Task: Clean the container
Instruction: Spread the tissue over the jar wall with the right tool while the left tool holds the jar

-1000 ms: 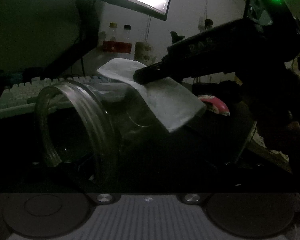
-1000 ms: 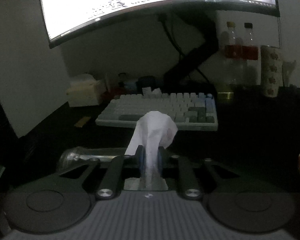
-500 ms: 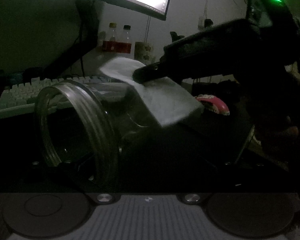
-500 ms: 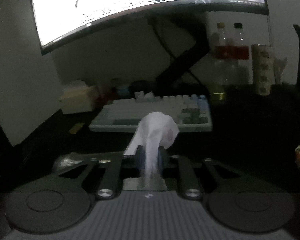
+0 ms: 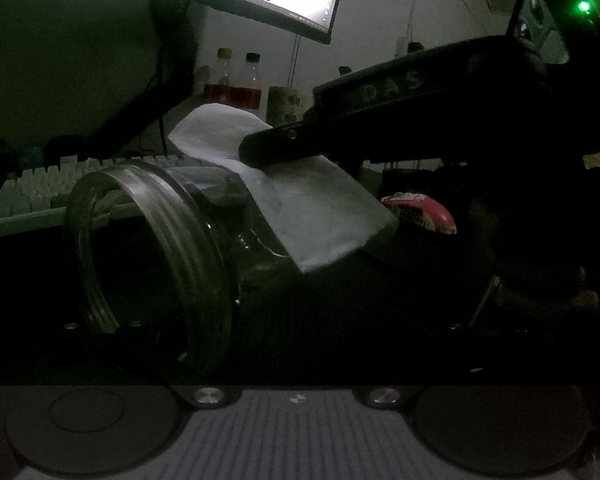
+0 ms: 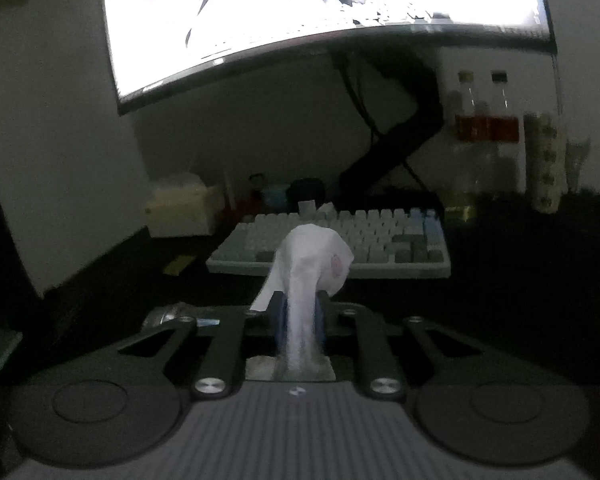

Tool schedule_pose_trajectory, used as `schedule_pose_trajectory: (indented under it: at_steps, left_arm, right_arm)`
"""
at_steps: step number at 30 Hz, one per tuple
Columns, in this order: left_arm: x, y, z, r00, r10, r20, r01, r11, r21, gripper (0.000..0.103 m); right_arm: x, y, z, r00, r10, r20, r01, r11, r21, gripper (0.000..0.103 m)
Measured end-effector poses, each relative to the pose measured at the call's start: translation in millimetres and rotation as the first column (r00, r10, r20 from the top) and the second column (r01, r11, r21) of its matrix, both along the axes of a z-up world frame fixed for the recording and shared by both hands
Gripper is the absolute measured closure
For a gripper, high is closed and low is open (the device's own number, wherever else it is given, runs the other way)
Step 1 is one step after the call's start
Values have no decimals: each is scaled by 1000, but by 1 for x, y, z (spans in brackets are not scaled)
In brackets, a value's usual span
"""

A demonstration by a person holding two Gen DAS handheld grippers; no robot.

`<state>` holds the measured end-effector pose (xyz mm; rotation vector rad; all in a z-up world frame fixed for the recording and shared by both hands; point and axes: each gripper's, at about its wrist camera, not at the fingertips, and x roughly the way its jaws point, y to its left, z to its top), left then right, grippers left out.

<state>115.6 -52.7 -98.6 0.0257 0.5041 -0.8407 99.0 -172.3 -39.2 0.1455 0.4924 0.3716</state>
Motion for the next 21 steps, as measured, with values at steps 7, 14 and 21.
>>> schedule_pose_trajectory:
  at_steps: [7, 14, 21]
  left_arm:
    - [9, -1, -2, 1000, 1, 11, -2, 1000, 15, 0]
    - [1, 6, -4, 1000, 2, 4, -2, 1000, 2, 0]
    - [-2, 7, -2, 1000, -3, 5, 3, 1000, 5, 0]
  right_arm:
    - [-5, 5, 0, 999, 47, 16, -48, 999, 19, 79]
    - [1, 9, 2, 995, 96, 26, -96, 995, 4, 79]
    - [3, 12, 5, 991, 132, 3, -132, 991, 9, 55]
